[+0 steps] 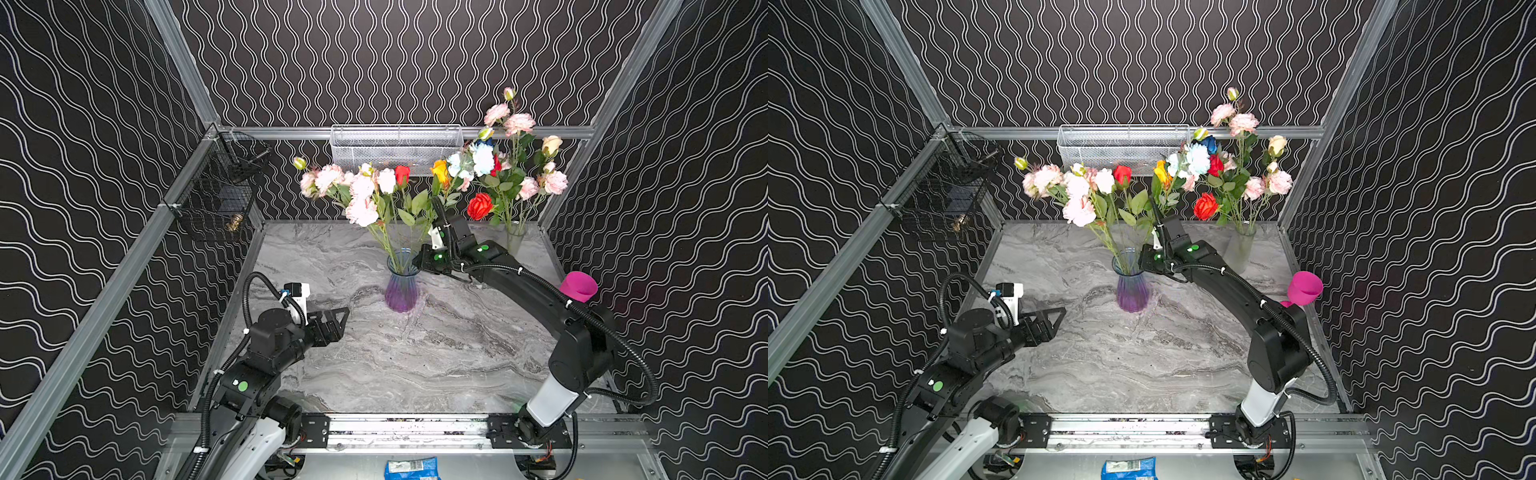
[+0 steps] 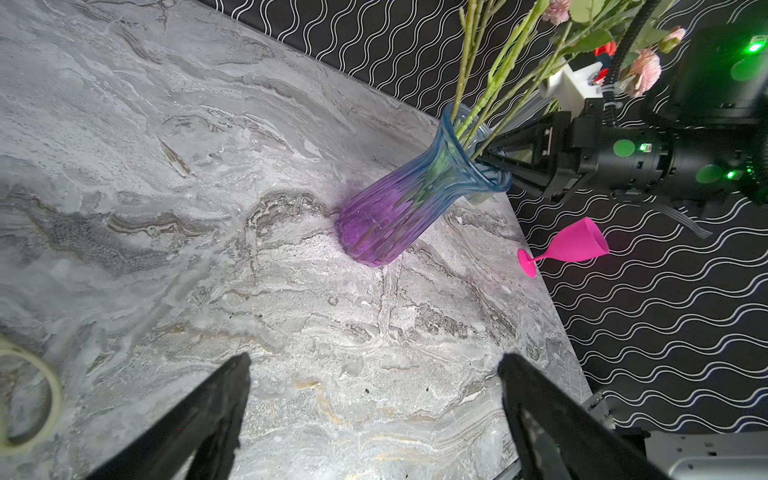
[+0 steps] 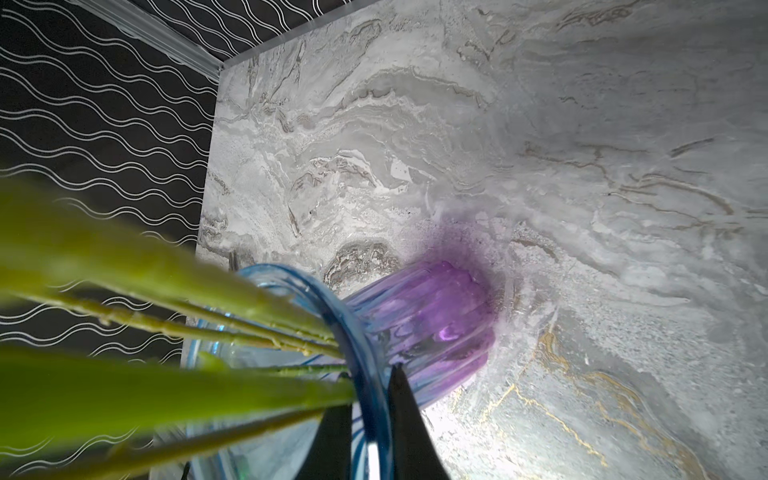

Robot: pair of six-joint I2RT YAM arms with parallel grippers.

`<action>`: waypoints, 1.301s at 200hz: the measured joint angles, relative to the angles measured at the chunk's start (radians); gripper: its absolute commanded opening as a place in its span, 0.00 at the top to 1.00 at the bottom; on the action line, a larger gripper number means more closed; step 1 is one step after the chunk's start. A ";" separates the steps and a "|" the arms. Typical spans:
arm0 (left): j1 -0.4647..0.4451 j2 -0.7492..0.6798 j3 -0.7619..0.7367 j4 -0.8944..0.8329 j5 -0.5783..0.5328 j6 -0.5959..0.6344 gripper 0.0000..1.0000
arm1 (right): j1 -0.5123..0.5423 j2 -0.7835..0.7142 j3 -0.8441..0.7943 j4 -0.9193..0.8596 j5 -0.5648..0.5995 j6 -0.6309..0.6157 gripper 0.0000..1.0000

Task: Arrange the flowers into the vase
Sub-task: 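Slide the blue-purple vase with the right gripper toward the table center, then open the right gripper and draw it back from the vase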

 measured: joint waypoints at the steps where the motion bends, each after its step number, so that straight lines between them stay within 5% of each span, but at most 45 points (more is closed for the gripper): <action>1: 0.000 0.000 0.000 0.000 0.000 0.000 0.04 | 0.000 0.000 0.000 0.000 0.000 0.000 0.97; 49: 0.000 0.026 0.025 -0.005 0.000 0.001 0.04 | -0.002 -0.030 -0.002 -0.017 0.016 -0.004 0.69; 260: 0.000 -0.014 0.093 -0.055 -0.079 0.073 0.01 | -0.024 -0.230 -0.107 -0.013 0.026 -0.008 0.44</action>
